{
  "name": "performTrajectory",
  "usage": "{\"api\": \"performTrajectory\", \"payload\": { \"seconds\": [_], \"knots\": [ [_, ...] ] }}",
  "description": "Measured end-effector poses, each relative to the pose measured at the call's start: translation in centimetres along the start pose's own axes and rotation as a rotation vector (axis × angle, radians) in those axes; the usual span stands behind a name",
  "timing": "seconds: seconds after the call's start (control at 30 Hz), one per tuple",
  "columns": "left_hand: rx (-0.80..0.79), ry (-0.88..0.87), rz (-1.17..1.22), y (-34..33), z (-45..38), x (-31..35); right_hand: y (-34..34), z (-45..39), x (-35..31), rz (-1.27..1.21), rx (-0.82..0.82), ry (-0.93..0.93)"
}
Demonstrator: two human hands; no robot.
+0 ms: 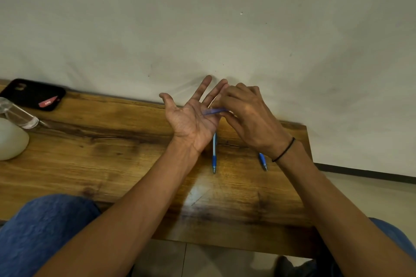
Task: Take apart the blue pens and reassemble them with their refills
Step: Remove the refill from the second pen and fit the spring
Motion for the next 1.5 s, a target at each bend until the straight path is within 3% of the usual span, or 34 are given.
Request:
{"api": "performTrajectory", "payload": {
  "seconds": [0.2,0.4,0.57,0.7,0.8,1.17,1.5],
  "knots": [
    [-0.001,-0.019,-0.059,-0.1,0.1,0.6,-0.2,0.3,1.1,-0.030,0.056,-0.041],
    [0.252,-0.266,-0.717,1.7,0.5,3.2,0.5,0.4,3.0,-0.042,0.133,-0.140],
    [0.207,-0.304,-0.959,2.3,1.7,3.3,0.3,0.9,3.6,-0.075,0.197,-0.216],
    [0.184,-0.325,-0.924,1.9,1.9,3.1,-0.1,1.2,4.1,-0.205,0.332,-0.370],
    [0.147,-0.365,-0.891,1.4,1.8,3.1,-0.7,1.3,3.7,-0.250,0.347,-0.440],
    [0.111,-0.293,-0.785,1.6,1.9,1.9,-1.0,1.2,3.2,-0.156,0.303,-0.364],
    [0.171,-0.339,-0.743,1.7,1.5,1.8,-1.4,1.3,3.4,-0.135,0.314,-0.342]
  ]
}}
Point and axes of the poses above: each hand's wrist, its own z-axis away from the middle knuckle, its own y-axis out of the back of the hand, x = y × z, the point moved 4 cm from there along -z, towards the middle knuckle, and after that the axes turned 7 degrees about x, right-handed, at the moved point
